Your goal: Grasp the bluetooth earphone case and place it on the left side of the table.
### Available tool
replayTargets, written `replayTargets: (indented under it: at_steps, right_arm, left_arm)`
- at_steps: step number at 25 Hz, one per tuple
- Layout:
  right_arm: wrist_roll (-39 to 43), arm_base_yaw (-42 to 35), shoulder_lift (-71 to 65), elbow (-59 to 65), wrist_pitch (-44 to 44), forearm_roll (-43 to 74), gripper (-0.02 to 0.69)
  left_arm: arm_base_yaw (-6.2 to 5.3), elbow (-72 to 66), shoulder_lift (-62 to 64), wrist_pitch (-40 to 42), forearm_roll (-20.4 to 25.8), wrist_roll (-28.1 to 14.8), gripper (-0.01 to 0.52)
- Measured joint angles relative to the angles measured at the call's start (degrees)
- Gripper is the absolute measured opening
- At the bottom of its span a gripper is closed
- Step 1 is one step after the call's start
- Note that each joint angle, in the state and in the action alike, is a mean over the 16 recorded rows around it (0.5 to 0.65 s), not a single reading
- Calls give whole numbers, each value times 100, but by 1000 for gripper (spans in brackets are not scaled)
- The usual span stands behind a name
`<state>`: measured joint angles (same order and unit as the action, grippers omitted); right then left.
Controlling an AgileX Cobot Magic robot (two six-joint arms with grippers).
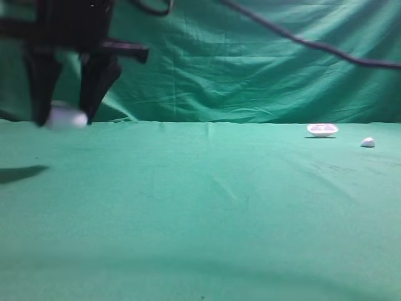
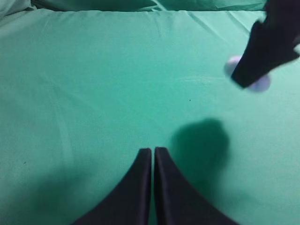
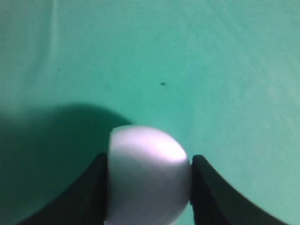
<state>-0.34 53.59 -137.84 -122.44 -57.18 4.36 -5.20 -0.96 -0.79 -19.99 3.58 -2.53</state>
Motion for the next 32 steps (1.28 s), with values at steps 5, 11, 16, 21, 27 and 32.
replayTargets:
  at_steps: [5, 11, 16, 21, 27, 32]
  right_arm:
    - [60, 35, -77, -69, 48, 39, 461]
    - [216, 38, 100, -407, -431, 145, 535]
    - [430, 11, 470, -745, -936, 361, 428]
    - [610, -136, 1045, -869, -1344, 541, 229]
    - [825, -538, 2089, -153, -1453, 632, 34]
    - [941, -952, 3274, 1021, -1469, 566, 0]
  left_arm:
    - [0, 0, 0, 0, 0, 0, 0]
    - [0, 0, 0, 0, 0, 0, 0]
    - [0, 0, 0, 0, 0, 0, 0]
    - [0, 0, 0, 0, 0, 0, 0]
    - [0, 0, 0, 0, 0, 0, 0]
    - [0, 0, 0, 0, 0, 0, 0]
